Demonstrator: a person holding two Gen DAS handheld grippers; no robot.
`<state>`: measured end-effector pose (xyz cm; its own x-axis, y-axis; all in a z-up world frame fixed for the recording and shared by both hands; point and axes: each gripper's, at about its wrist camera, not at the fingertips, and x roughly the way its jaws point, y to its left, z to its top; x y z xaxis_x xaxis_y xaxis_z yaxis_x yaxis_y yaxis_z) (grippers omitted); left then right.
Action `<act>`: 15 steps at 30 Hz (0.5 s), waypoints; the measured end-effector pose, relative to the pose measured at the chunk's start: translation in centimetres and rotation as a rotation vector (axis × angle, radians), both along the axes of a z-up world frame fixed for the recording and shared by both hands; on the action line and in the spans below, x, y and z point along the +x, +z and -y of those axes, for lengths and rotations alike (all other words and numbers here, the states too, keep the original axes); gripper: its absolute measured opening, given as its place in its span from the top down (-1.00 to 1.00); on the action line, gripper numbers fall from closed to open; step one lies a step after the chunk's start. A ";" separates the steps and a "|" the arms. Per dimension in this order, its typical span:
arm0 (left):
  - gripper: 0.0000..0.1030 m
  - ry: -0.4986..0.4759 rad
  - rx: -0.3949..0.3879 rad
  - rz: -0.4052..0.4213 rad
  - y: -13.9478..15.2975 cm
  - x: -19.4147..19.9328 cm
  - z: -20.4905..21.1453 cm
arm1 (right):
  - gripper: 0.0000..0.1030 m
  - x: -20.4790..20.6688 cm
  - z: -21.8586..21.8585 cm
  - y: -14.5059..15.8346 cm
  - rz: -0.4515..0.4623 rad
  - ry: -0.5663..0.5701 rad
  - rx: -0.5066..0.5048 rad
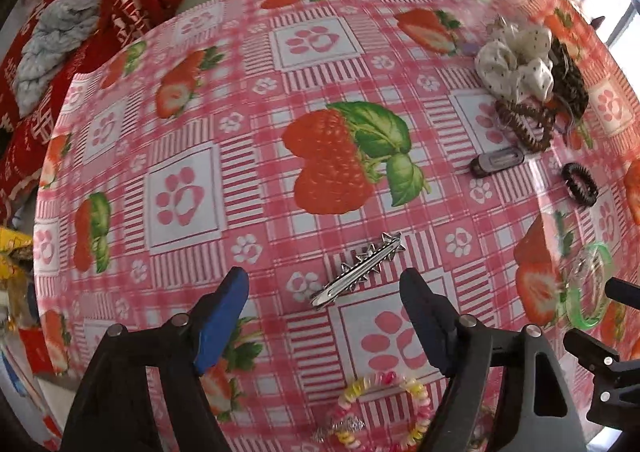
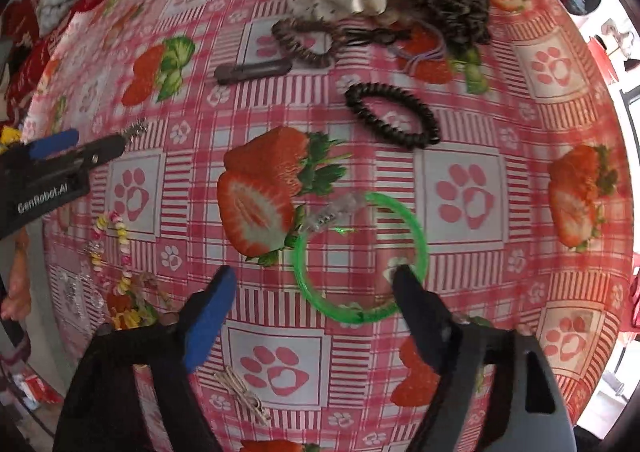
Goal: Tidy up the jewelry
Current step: 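Grasp the silver hair clip with the left tool while the right tool grasps the green bangle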
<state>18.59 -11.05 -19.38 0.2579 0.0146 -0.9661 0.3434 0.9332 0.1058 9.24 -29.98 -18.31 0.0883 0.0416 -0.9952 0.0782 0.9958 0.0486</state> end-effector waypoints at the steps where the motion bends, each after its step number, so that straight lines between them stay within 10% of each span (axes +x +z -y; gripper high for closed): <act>1: -0.62 -0.010 0.004 -0.005 -0.3 0.2 0.2 | -0.48 0.1 -0.2 -0.3 -0.006 0.005 -0.008; 9: -0.49 -0.041 -0.044 -0.039 -1.2 0.6 0.4 | -0.31 0.4 -0.8 -2.0 -0.019 0.026 -0.043; 15: 0.04 -0.071 -0.077 -0.057 -0.9 0.5 0.9 | 0.06 0.4 -1.3 -2.3 -0.006 0.053 -0.031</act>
<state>19.12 -11.95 -20.25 0.2006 -0.0768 -0.9766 0.4127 0.9108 0.0131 9.64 -28.67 -20.64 0.0811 0.0148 -0.9966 0.0253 0.9995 0.0169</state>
